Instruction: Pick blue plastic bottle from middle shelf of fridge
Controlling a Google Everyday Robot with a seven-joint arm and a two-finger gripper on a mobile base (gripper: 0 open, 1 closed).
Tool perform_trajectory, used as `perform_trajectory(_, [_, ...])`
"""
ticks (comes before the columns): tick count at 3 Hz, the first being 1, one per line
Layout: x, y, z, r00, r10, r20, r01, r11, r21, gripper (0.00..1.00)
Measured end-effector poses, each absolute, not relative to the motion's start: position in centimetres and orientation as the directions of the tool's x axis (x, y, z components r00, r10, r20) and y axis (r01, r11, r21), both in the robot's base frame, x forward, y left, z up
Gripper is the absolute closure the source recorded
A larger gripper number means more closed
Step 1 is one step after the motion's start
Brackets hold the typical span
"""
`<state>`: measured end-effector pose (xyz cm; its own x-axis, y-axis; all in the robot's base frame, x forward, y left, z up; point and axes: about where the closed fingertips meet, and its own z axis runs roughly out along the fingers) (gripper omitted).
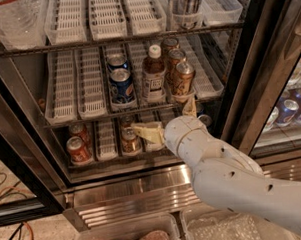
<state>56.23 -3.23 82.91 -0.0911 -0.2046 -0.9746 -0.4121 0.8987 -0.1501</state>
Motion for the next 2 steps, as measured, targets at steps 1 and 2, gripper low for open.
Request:
perform_trajectory(1, [56.4,-1.7,82.7,-0.063,-0.212,-0.975,-0.428,0.888,-0.166,0.18])
perform_trajectory(2, [56.6,-0.7,82.8,-0.043,-0.217,-0.975,-0.434,0.883,-0.178,0.30])
